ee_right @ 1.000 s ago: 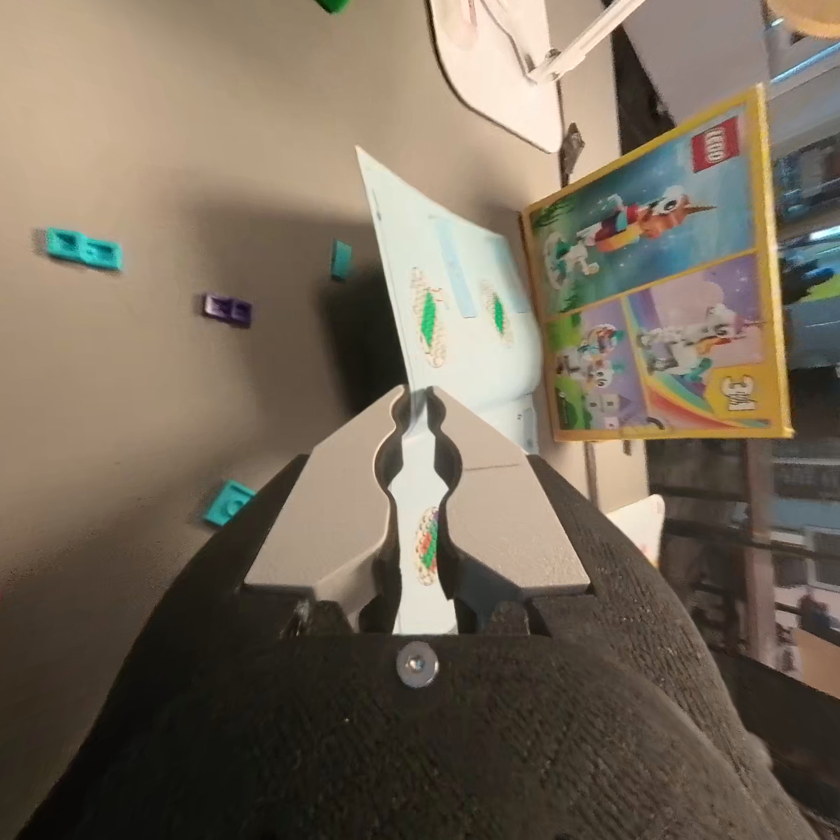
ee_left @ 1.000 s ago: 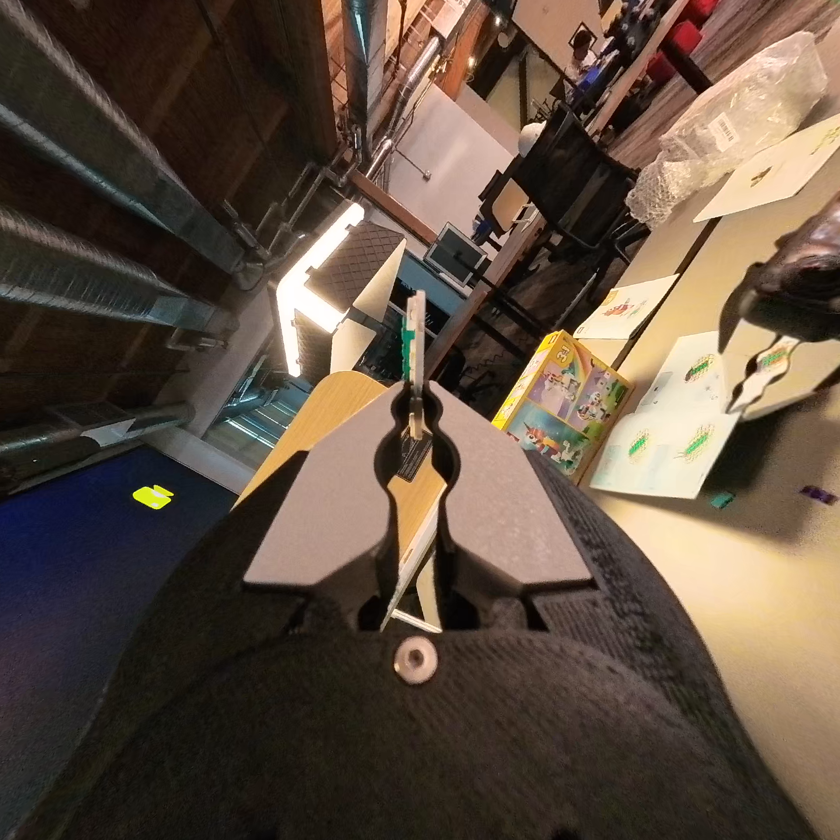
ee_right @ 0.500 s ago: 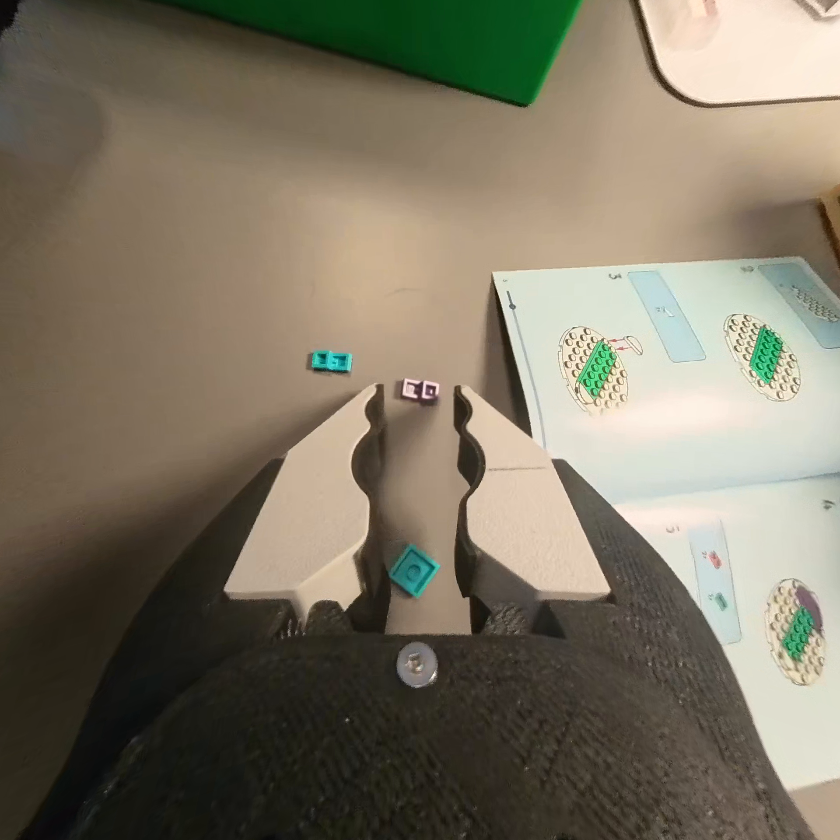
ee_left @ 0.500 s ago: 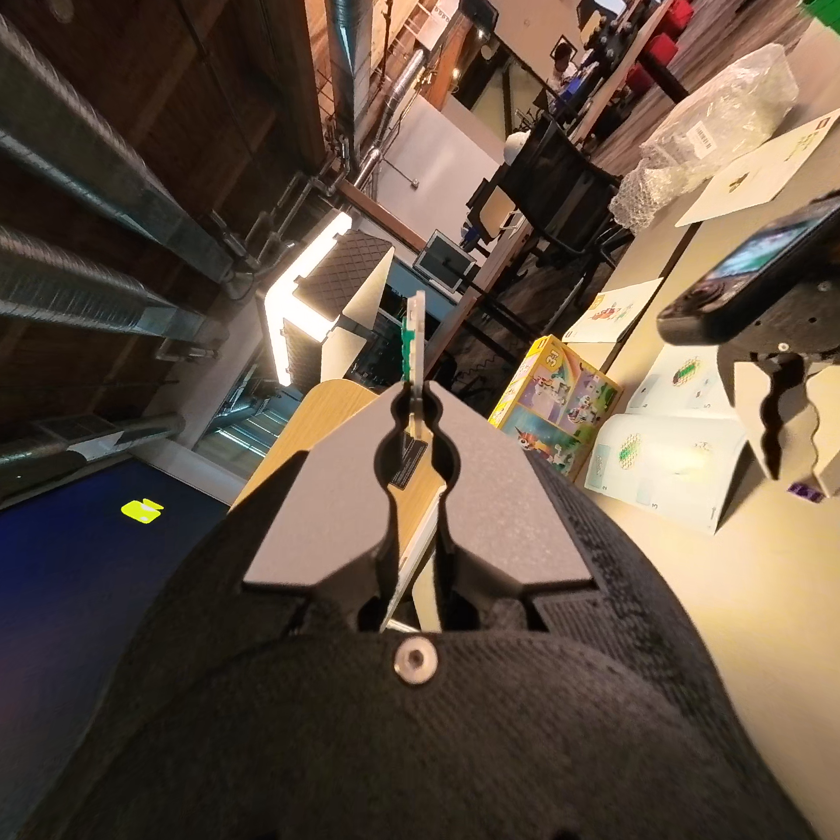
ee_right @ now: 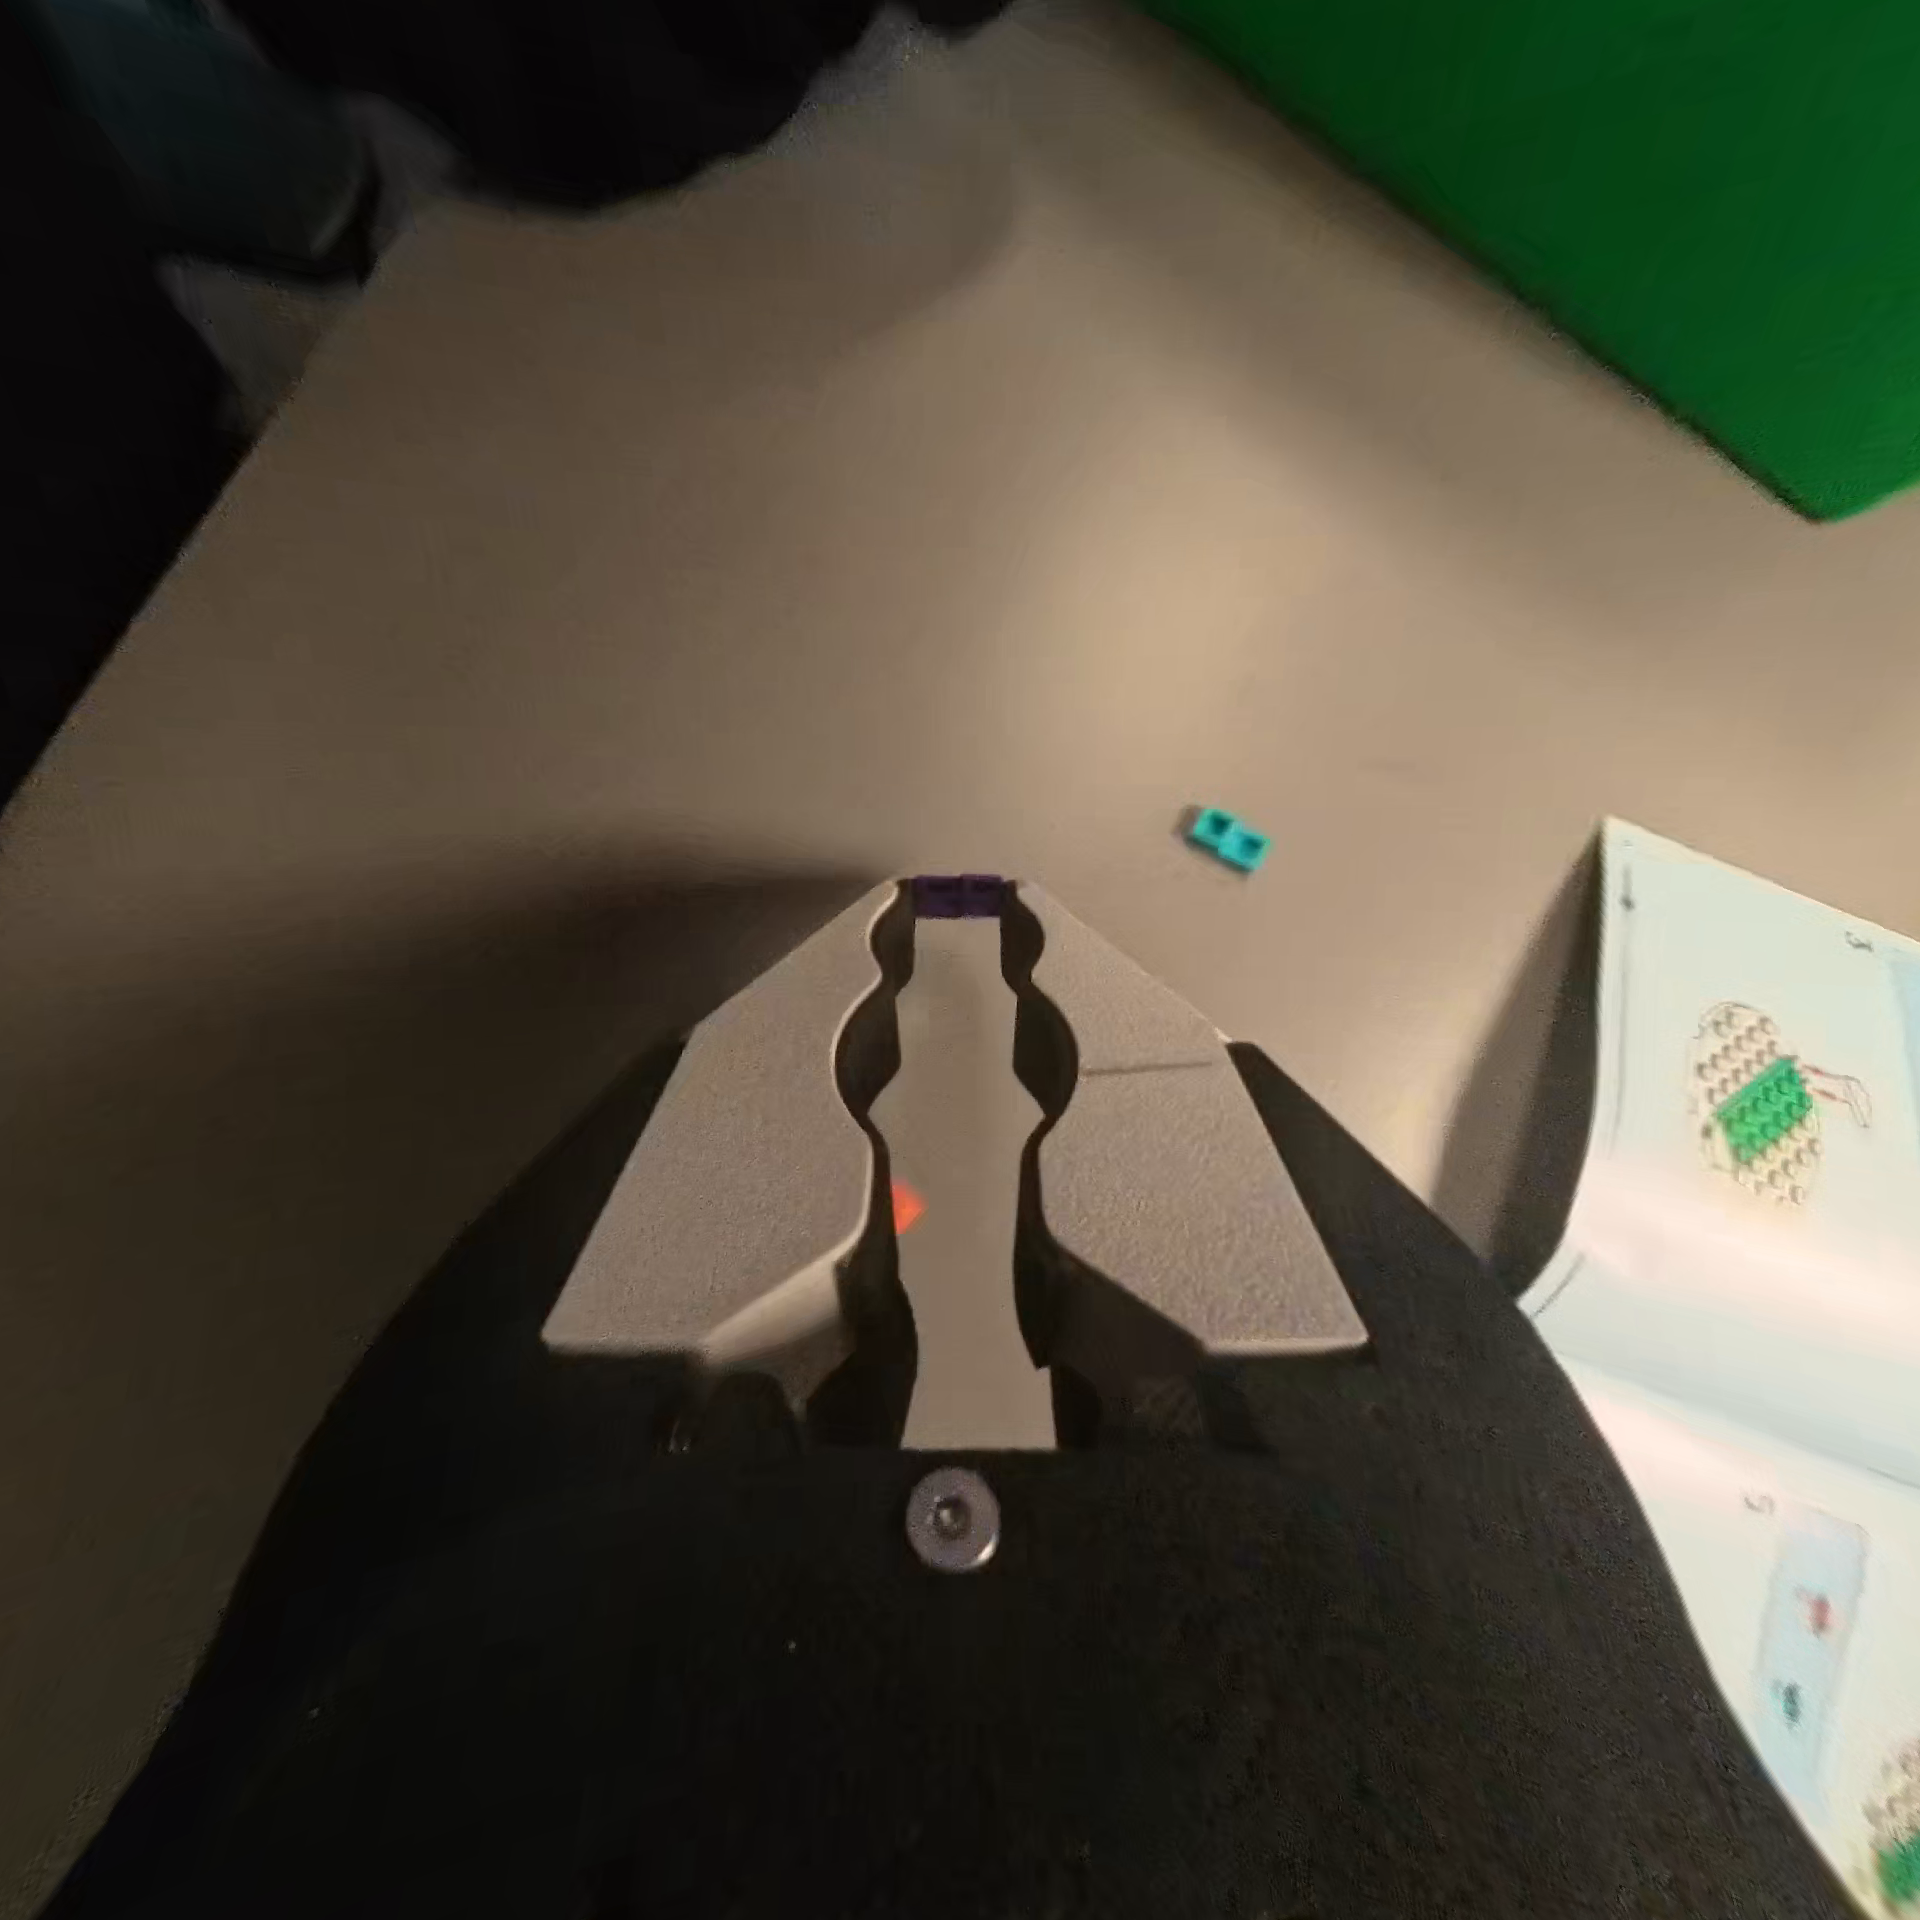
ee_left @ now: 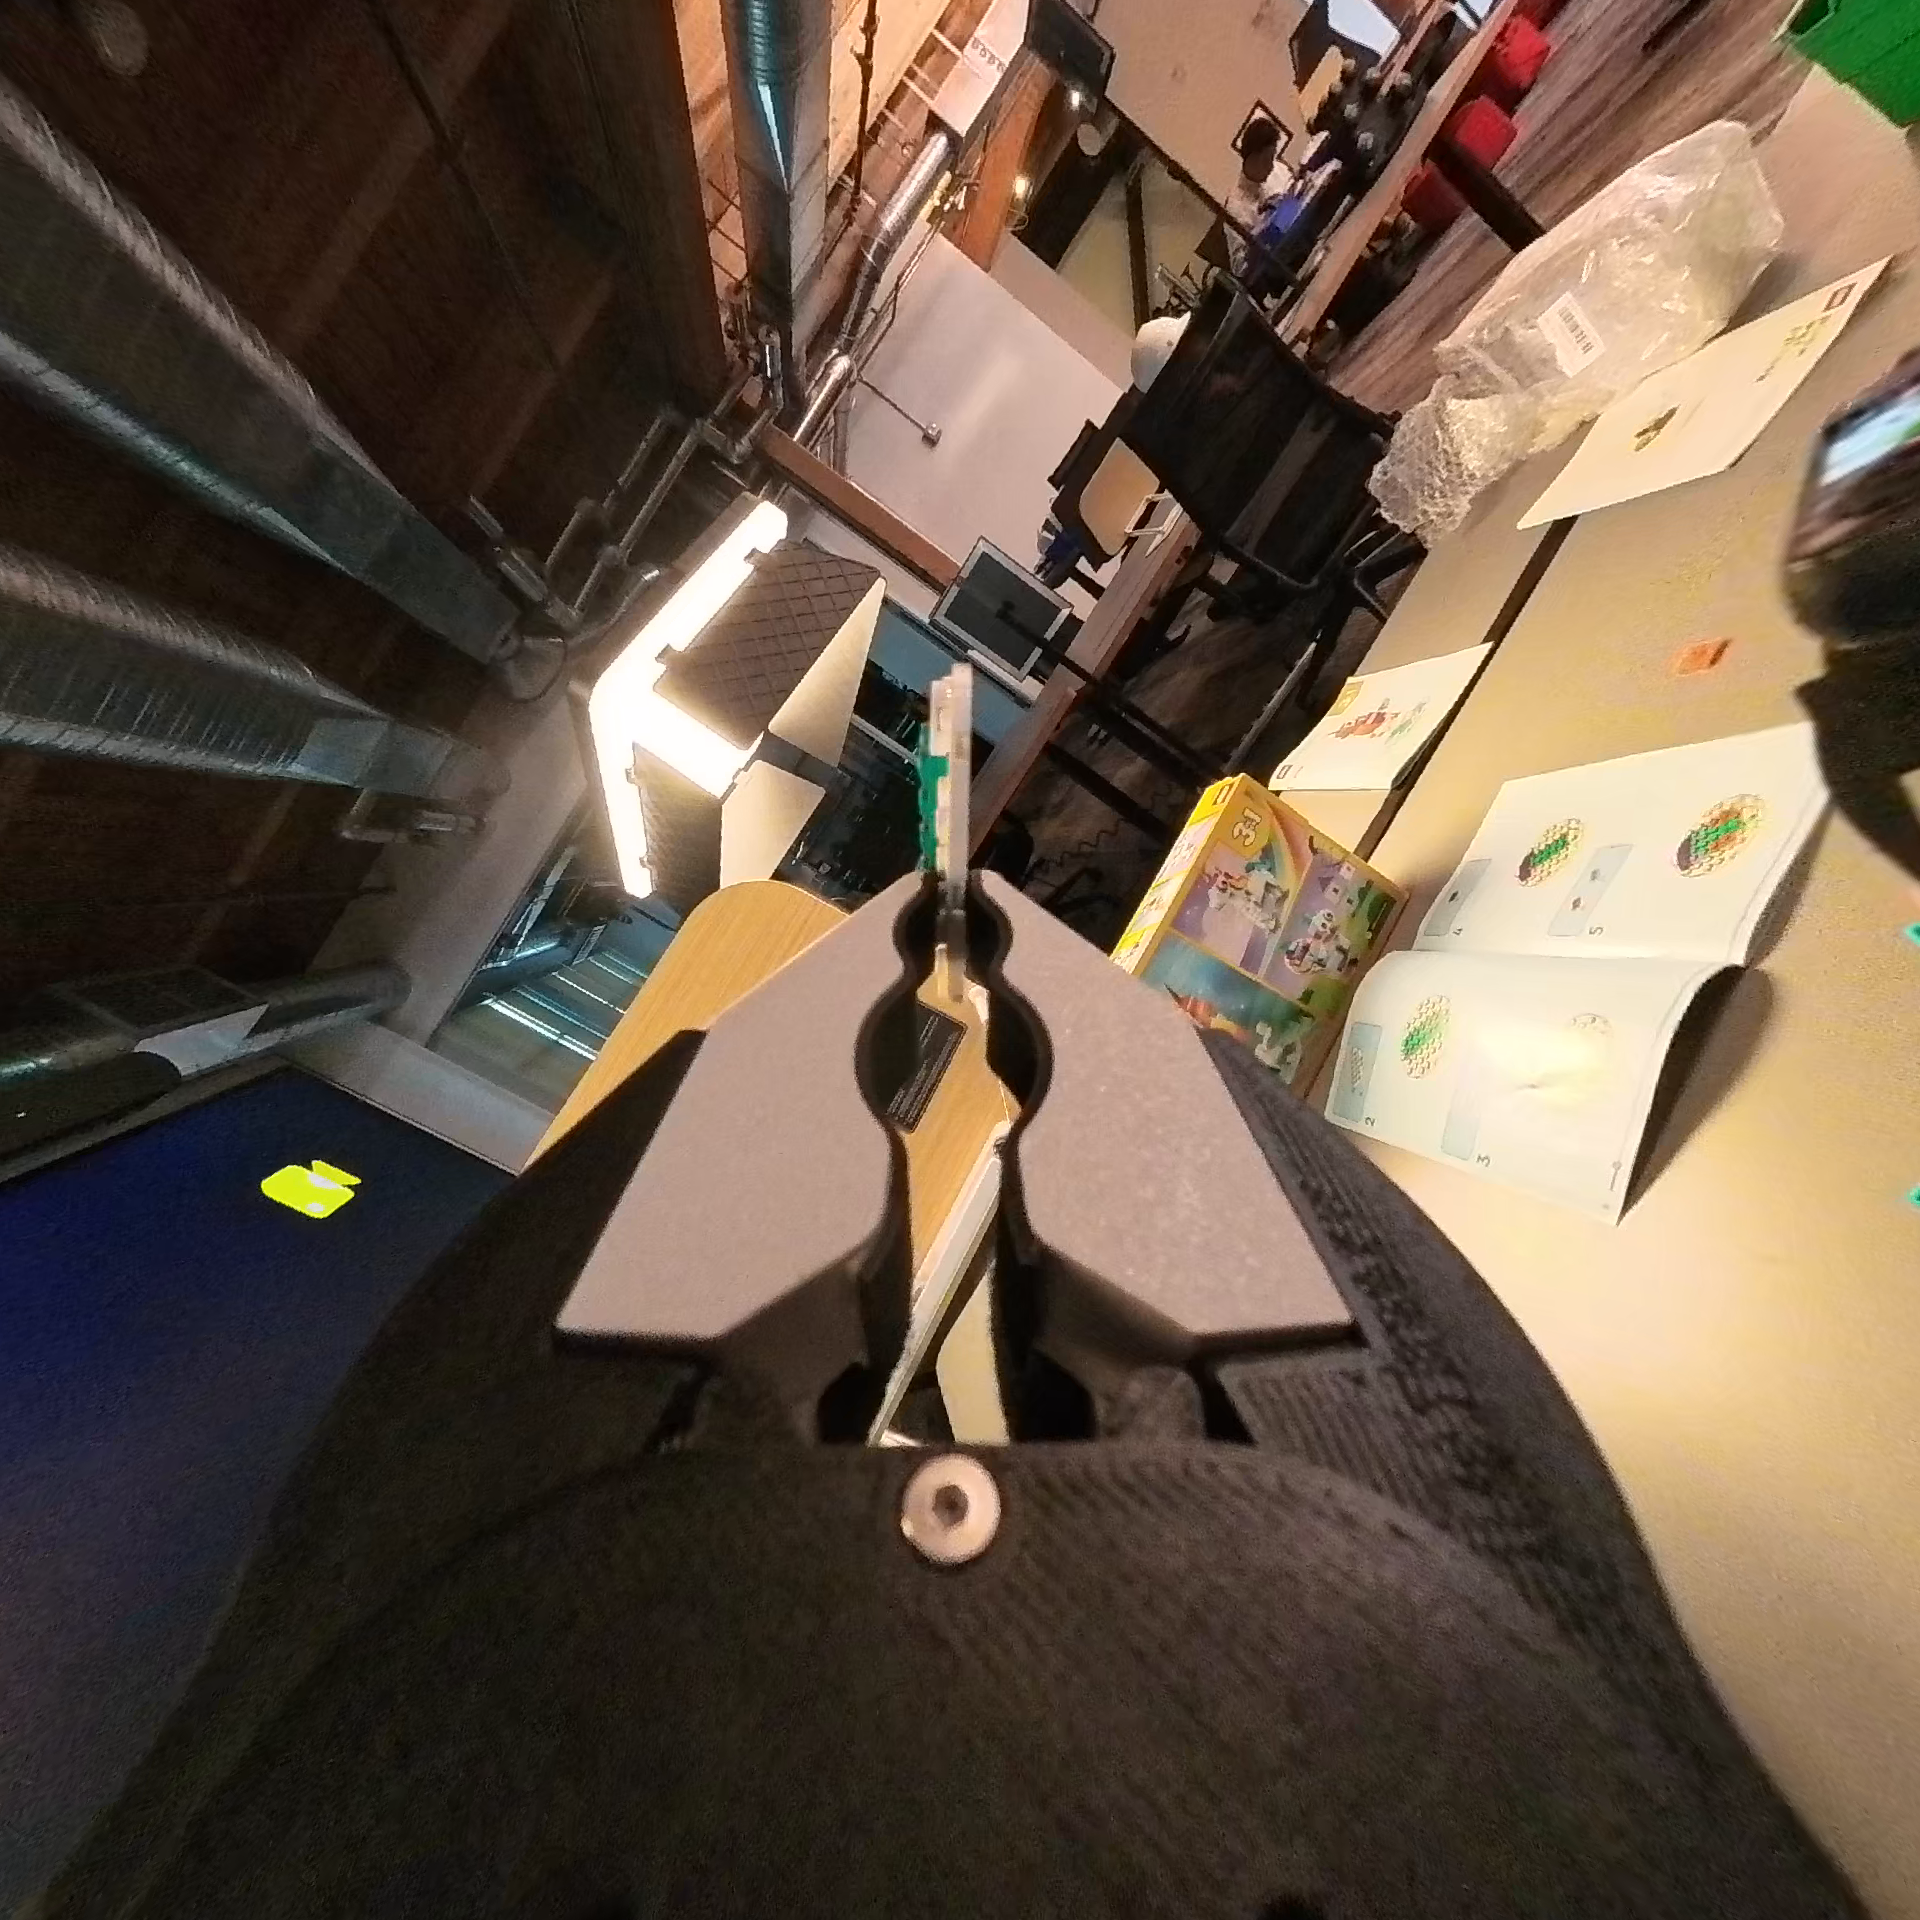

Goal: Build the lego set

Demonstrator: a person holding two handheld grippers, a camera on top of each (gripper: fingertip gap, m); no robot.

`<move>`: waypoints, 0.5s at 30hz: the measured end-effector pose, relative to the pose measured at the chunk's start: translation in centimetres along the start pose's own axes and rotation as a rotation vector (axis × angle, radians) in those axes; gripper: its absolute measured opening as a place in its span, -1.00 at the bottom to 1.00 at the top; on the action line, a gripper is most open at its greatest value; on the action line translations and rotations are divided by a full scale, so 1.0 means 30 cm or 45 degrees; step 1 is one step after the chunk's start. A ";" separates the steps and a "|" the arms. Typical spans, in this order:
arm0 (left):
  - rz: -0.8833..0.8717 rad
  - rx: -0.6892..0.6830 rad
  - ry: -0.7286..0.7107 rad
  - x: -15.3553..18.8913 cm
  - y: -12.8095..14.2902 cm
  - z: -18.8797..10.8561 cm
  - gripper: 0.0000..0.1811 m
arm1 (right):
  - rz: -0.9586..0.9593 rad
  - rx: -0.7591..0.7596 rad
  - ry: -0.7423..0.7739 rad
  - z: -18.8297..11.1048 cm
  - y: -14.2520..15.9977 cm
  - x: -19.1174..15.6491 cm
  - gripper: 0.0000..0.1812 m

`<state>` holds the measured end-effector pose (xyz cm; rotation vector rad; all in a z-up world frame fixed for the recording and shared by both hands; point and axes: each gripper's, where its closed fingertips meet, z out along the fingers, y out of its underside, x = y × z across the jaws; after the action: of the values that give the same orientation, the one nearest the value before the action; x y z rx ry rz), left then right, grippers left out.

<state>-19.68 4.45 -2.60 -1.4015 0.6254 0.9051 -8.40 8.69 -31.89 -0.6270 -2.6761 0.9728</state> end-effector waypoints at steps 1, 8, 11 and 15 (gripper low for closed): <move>0.001 -0.001 0.003 0.002 0.000 0.002 -0.96 | -0.039 -0.066 -0.007 -0.007 0.015 -0.025 -0.84; 0.009 -0.001 0.028 0.016 -0.005 0.013 -0.96 | -0.412 -0.489 0.082 -0.037 0.100 -0.120 -0.83; 0.005 0.003 0.040 0.021 -0.005 0.016 -0.96 | -0.328 -0.422 0.166 -0.027 0.090 -0.134 -0.67; -0.002 0.015 0.057 0.028 -0.008 0.023 -0.96 | 0.212 -0.183 0.350 -0.054 0.083 -0.102 -0.65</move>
<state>-19.13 5.27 -3.10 -1.4144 0.6624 0.8699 -4.34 9.90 -32.49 -0.9518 -2.4930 0.6775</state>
